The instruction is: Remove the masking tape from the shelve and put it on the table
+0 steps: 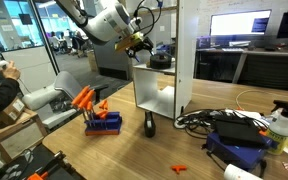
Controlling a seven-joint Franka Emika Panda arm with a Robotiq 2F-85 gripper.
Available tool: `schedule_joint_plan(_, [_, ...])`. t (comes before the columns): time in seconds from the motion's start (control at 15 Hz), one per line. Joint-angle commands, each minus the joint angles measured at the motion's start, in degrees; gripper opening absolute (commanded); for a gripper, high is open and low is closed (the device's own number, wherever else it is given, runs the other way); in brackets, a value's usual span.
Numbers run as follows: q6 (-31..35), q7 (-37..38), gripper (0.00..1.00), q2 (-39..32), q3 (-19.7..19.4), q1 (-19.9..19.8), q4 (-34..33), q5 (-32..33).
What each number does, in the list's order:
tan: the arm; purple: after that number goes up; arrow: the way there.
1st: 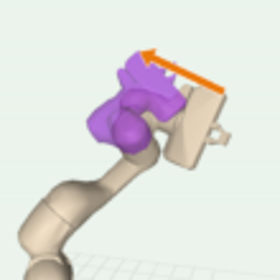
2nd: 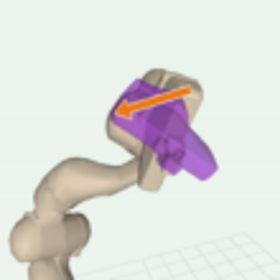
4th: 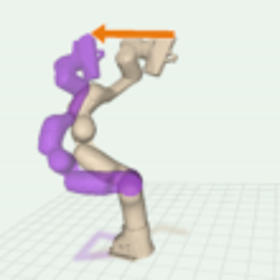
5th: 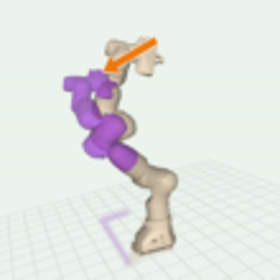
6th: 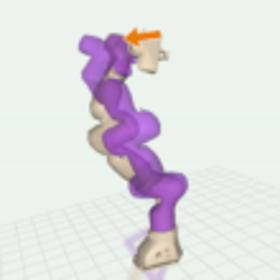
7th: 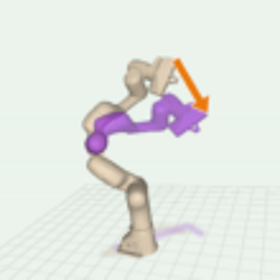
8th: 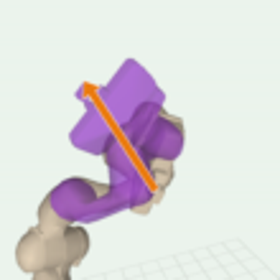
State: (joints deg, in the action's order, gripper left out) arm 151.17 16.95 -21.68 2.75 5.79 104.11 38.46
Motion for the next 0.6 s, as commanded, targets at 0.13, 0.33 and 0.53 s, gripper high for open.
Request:
schedule_joint_plan(0.13, [0.5,-4.0,1.00,-6.6,-2.8,1.9,-7.5,-3.9])
schedule_joint_plan(0.33, [0.0,-5.7,1.00,-8.7,-3.9,2.1,-10.2,-5.5])
schedule_joint_plan(0.53, [-0.4,-6.9,1.00,-9.9,-4.9,2.1,-12.2,-6.8])
